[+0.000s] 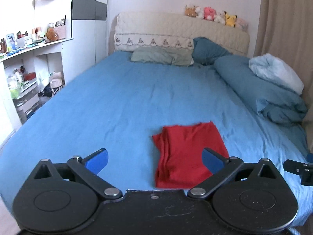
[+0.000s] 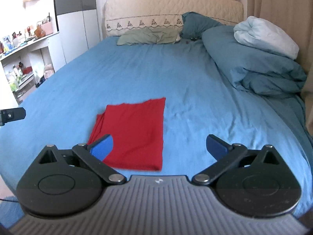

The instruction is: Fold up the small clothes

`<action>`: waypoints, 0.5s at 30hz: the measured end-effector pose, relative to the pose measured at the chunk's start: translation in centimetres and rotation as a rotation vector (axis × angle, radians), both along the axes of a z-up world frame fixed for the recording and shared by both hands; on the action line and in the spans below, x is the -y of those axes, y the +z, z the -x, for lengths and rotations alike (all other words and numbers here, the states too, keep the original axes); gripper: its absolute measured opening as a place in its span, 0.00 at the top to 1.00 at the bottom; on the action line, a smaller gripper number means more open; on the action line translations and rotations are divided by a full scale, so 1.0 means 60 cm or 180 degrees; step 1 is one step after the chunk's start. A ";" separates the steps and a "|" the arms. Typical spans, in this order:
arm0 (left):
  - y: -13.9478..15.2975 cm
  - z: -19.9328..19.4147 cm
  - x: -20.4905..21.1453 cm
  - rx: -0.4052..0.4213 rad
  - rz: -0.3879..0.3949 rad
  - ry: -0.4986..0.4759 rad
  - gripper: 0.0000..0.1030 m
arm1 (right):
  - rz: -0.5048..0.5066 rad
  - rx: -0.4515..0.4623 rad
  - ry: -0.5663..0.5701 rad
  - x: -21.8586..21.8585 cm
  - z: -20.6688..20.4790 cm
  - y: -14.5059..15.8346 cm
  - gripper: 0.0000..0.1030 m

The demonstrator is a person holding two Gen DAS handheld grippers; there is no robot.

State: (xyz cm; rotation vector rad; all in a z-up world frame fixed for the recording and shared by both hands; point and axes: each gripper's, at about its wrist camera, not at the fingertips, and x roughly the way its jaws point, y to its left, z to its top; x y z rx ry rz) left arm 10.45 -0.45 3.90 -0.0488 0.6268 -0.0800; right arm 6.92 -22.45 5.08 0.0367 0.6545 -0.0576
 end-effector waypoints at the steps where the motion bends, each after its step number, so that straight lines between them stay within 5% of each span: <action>1: -0.005 0.011 0.004 -0.0027 -0.0014 -0.0012 0.00 | 0.0015 -0.0044 -0.0003 -0.006 0.013 -0.003 0.00; 15: -0.075 0.077 0.061 -0.0347 -0.0280 -0.0246 0.00 | -0.0014 -0.0398 -0.0138 -0.034 0.089 -0.061 0.00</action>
